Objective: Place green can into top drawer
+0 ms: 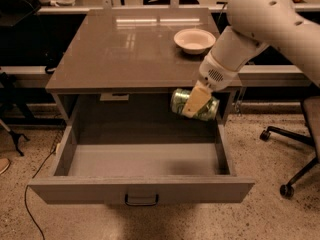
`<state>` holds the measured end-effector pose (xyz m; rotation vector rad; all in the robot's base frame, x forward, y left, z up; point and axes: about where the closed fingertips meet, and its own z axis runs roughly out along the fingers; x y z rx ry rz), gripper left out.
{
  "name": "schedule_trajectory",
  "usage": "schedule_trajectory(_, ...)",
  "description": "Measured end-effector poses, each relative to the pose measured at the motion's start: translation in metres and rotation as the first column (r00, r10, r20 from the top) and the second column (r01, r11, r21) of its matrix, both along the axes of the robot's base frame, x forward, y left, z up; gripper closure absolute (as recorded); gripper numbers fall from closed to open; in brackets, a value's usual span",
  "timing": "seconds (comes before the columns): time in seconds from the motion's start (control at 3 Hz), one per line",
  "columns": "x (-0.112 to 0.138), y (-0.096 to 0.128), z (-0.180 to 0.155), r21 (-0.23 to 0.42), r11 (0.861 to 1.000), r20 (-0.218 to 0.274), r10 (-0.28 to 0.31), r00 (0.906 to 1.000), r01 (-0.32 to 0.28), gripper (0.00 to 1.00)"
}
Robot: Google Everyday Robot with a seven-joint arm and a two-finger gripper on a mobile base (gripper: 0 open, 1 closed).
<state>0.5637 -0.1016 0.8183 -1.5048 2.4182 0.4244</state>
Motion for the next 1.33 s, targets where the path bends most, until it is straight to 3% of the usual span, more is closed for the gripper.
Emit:
schedule_trajectory(0.33, -0.007, 0.018, -0.045, 0.028, 1.000, -0.054, -0.001, 0.9986, 0.003, 1.00)
schedule_trajectory(0.67, 0.006, 0.041, -0.083, 0.068, 0.996, -0.046, -0.052, 0.9976, 0.055, 0.81)
schedule_trajectory(1.33, 0.033, 0.070, -0.121, 0.099, 0.977, 0.021, -0.190, 0.9815, 0.188, 0.35)
